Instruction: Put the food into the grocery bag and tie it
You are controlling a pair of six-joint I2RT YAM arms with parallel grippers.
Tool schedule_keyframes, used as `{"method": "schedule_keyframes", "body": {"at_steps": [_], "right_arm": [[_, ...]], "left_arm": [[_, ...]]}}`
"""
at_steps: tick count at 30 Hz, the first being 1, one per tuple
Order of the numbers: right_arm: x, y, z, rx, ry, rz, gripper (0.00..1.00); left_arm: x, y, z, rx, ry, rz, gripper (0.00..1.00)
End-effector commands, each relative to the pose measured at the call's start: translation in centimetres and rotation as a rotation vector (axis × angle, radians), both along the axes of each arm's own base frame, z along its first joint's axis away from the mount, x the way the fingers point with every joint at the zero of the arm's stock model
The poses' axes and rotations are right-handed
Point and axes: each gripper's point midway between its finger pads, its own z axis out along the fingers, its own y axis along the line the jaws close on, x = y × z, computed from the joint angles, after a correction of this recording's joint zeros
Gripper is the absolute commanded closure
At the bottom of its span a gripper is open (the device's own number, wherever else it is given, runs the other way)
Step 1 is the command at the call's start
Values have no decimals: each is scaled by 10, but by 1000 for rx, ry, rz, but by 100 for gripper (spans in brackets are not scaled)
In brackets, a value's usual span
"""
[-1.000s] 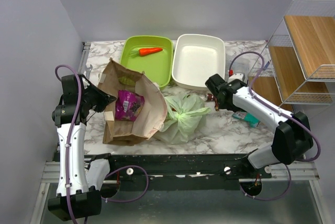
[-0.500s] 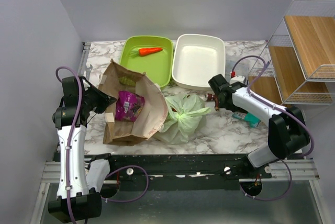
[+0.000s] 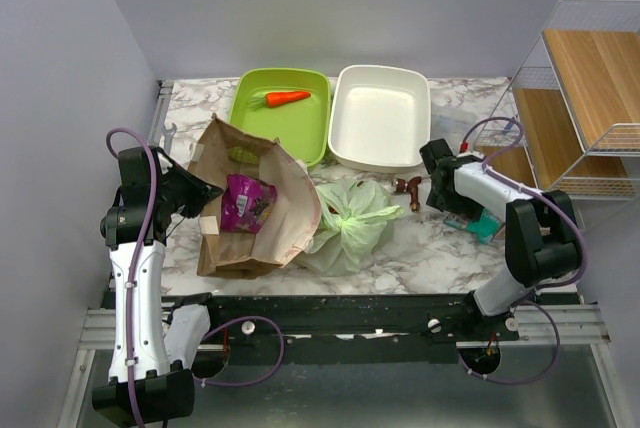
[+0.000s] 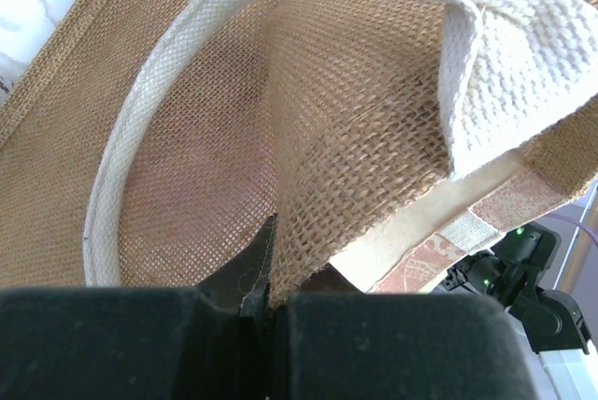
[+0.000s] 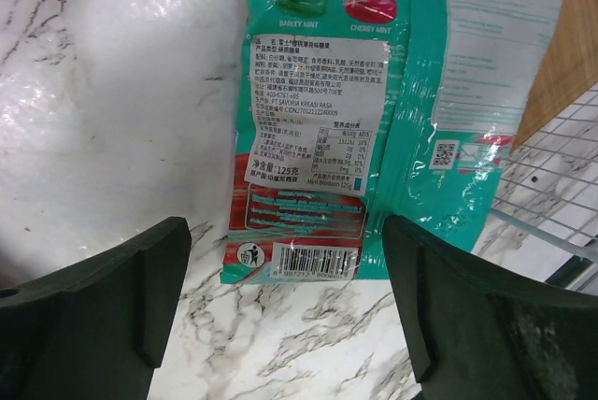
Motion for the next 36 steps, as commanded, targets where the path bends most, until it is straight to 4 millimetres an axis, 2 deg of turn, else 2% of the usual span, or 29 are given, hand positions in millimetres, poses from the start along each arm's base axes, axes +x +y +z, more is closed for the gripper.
{"method": "schedule_keyframes", "body": {"at_steps": [1, 6, 9, 14, 22, 27, 36], "right_arm": [[-4, 4, -19, 68, 26, -15, 12], [-15, -1, -34, 102, 34, -54, 22], [-21, -3, -42, 116, 36, -73, 35], [-19, -3, -42, 115, 28, -68, 55], [-14, 5, -39, 162, 0, -24, 80], [-3, 18, -22, 235, -63, 34, 99], [20, 34, 48, 330, -253, 83, 99]], "left_arm": [[-1, -9, 7, -39, -21, -27, 100], [1, -8, 5, -39, -16, -23, 100], [1, -8, 3, -41, -10, -23, 100], [2, -8, 1, -43, -7, -18, 100], [5, -7, 1, -44, -3, -17, 100], [4, -7, -3, -44, 5, -18, 100], [3, -9, -8, -52, 14, -22, 100]]}}
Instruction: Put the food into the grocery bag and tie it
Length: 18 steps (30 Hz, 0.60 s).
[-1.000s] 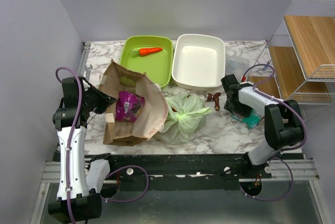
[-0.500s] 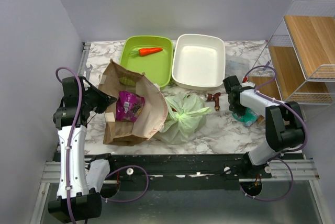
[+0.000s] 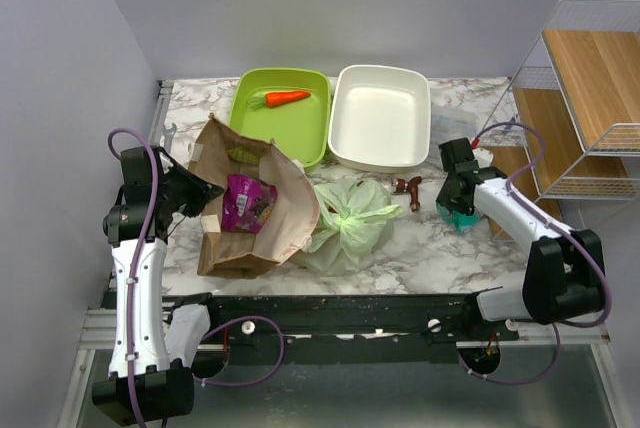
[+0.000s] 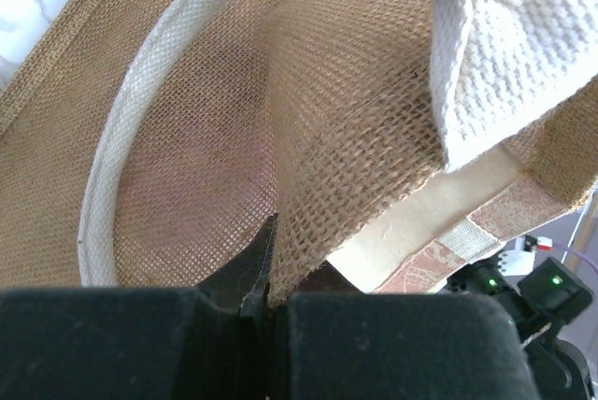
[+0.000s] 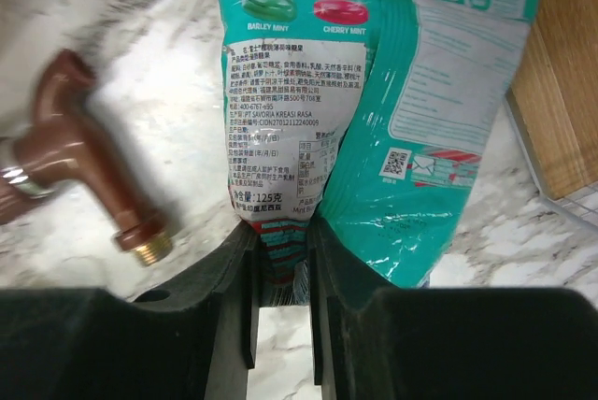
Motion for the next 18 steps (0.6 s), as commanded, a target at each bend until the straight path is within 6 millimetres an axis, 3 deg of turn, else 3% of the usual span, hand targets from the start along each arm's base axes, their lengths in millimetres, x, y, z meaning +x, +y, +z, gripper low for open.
{"method": "schedule_keyframes", "body": {"at_steps": [1, 12, 18], "right_arm": [[16, 13, 45, 76, -121, 31, 99], [30, 27, 123, 167, -351, 82, 99], [36, 54, 167, 264, -468, 240, 99]], "left_arm": [[-2, -9, -1, -38, 3, -34, 100], [1, -10, 2, -46, 1, -42, 100], [0, -10, 3, -36, 4, -51, 100]]}}
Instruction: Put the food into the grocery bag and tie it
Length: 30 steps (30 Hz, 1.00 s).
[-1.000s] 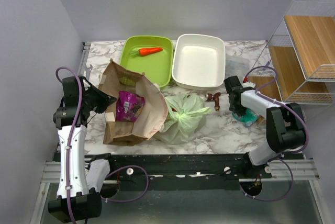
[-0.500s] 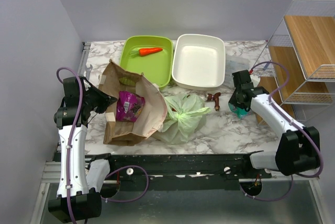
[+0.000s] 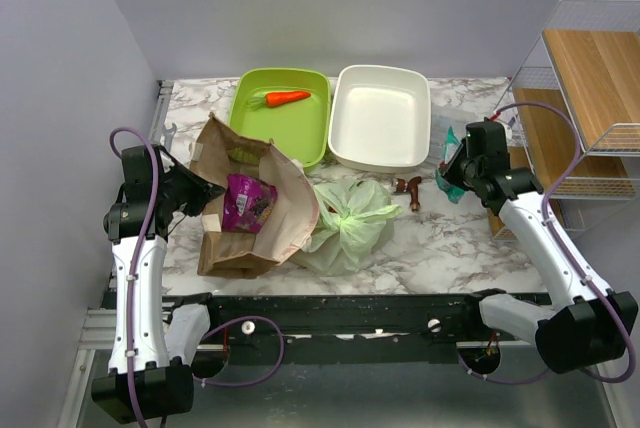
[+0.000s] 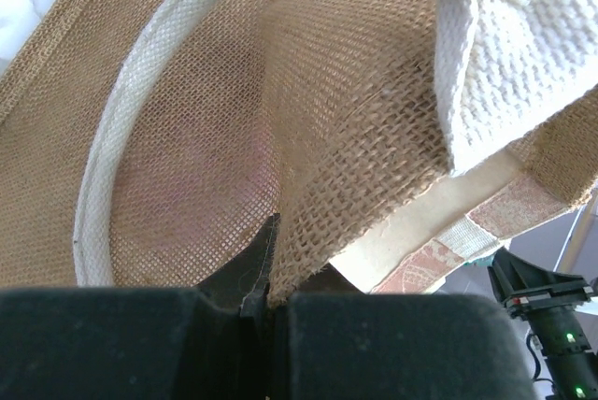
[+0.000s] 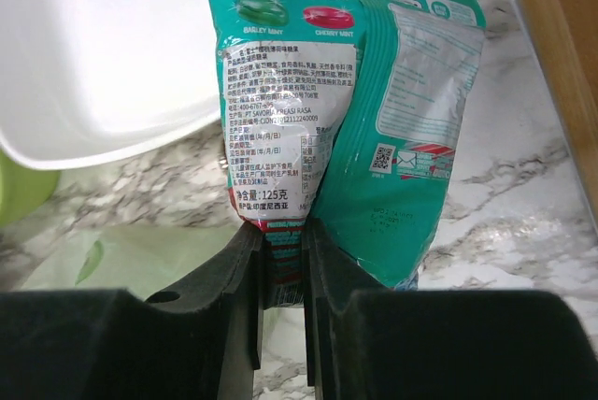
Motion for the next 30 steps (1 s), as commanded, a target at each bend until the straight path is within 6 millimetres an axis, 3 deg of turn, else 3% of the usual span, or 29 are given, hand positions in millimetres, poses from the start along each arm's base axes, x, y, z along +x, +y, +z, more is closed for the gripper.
{"method": "schedule_keyframes", "body": {"at_steps": [1, 5, 9, 22, 30], "right_arm": [[13, 24, 56, 72, -159, 133, 99], [18, 38, 89, 109, -234, 211, 99], [21, 65, 126, 202, -308, 334, 99], [14, 133, 239, 480, -517, 623, 99], [-1, 208, 297, 570, -604, 812, 99]], "left_arm": [[-2, -8, 5, -23, -4, -44, 100], [-1, -8, 4, -21, -1, -45, 100], [1, -6, 3, -10, 7, -48, 100], [2, -8, 4, -21, 2, -53, 100], [1, -8, 4, -23, 0, -50, 100]]}}
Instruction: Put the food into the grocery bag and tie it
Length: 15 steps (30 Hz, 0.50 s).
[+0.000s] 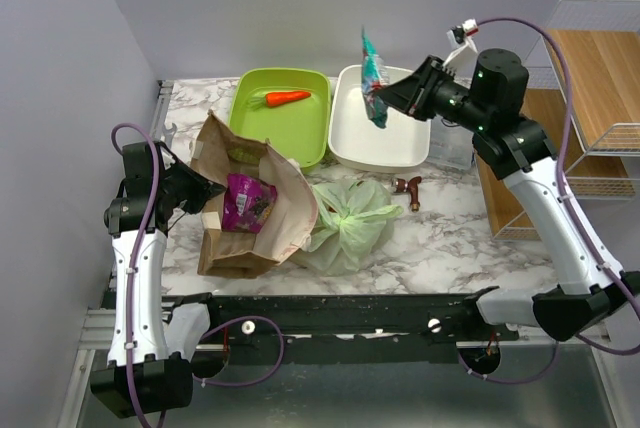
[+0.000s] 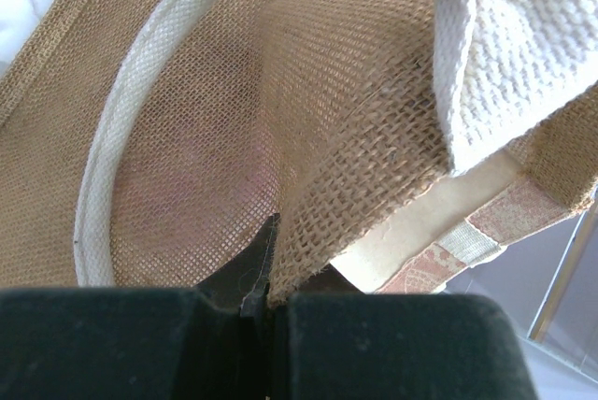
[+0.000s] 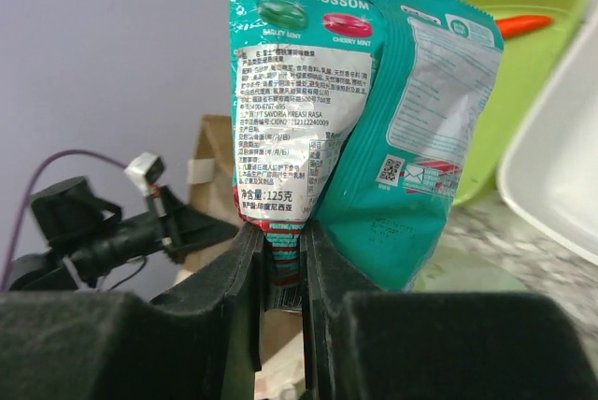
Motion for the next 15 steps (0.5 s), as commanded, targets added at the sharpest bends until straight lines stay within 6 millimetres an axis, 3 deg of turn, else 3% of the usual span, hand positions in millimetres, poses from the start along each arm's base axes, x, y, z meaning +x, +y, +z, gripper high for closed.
{"method": "schedule_keyframes", "body": {"at_steps": [1, 6, 10, 15], "right_arm": [[-17, 44, 66, 125, -148, 145, 99], [-42, 107, 91, 187, -196, 300, 99], [-64, 163, 87, 192, -203, 401, 99], [-98, 216, 89, 240, -214, 529, 99]], "left_arm": [[-4, -9, 6, -23, -14, -38, 100], [-4, -8, 1, -27, -4, -32, 100], [-4, -8, -2, -27, 4, -33, 100], [-6, -8, -1, -25, -4, -30, 100]]}}
